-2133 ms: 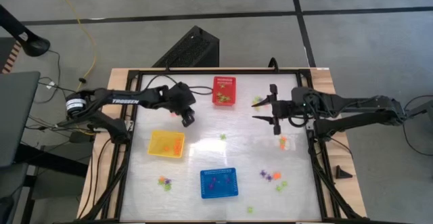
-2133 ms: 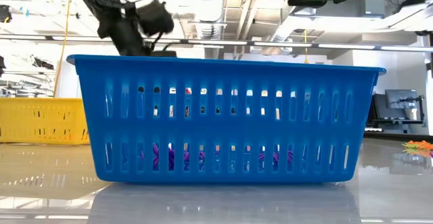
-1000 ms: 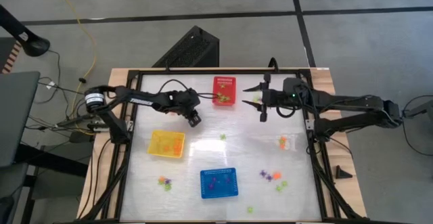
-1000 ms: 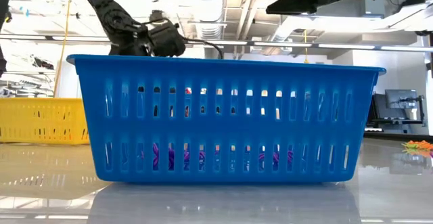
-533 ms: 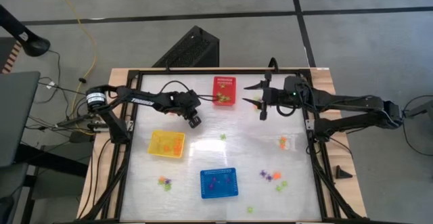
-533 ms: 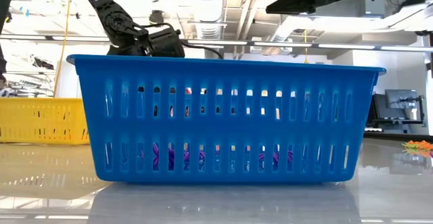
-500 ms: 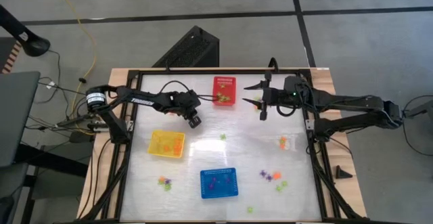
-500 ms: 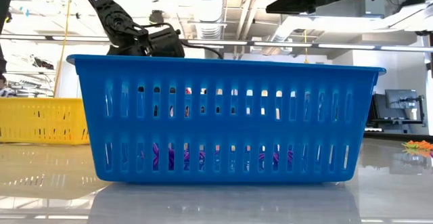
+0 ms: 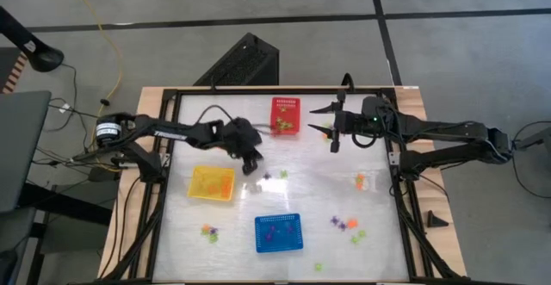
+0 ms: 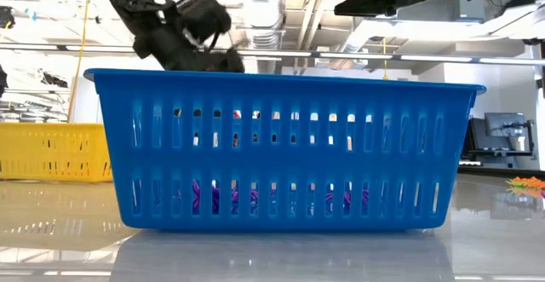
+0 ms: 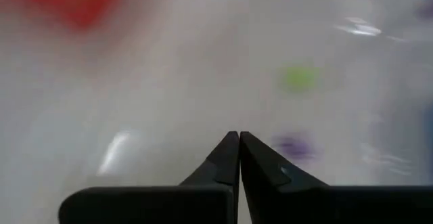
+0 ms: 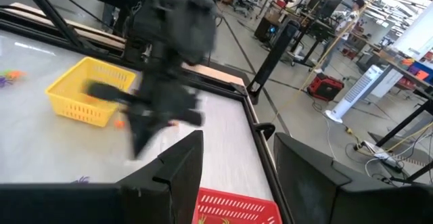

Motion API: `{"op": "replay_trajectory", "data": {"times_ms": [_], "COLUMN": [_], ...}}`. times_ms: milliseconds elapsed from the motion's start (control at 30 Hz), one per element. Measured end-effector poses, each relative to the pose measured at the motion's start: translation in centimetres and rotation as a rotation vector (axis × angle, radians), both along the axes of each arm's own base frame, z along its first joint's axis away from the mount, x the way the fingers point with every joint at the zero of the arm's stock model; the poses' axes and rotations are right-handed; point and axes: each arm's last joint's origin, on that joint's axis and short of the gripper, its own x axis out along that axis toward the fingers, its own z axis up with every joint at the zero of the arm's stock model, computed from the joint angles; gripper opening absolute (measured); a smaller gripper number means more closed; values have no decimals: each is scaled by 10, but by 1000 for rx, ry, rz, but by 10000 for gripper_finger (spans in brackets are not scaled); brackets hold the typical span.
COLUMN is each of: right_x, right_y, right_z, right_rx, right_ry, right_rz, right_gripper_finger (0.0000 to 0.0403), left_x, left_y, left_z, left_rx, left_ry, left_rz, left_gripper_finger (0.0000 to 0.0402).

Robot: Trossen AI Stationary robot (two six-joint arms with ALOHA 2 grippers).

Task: Sort Halloween decoration
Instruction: Put the purple spider toy into the blue basket

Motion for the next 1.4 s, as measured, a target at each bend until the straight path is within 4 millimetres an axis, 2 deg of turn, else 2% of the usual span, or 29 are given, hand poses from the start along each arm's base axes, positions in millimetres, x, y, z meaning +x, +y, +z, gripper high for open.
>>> {"op": "replay_trajectory", "data": {"times_ms": [167,267,367,600,733,900,1200,1400], "right_x": [0,0,0,0,0,0,0,0], "right_y": [0,1,1,1,1,0,0,0], "right_z": [0,0,1,2,2,3,2,2], "right_rx": [1,1,0,-3,-4,-8,-14,-12], "right_ry": [-1,-5,-10,-22,-23,-28,-23,-20], "right_rz": [0,6,6,6,5,4,5,5], "right_gripper_finger": [211,211,211,211,211,211,211,211], "left_x": [16,17,17,18,22,31,36,40], "left_y": [-47,-64,-71,-71,-71,-71,-64,-64], "left_z": [-2,-1,-1,0,-8,-28,-25,-52], "left_rx": [148,272,307,276,270,289,294,286], "left_ry": [-77,-76,-71,-73,-74,0,38,110], "left_rz": [-226,-211,-185,-150,-144,-172,-180,-194], "left_gripper_finger": [3,23,61,167,202,210,210,210]}}
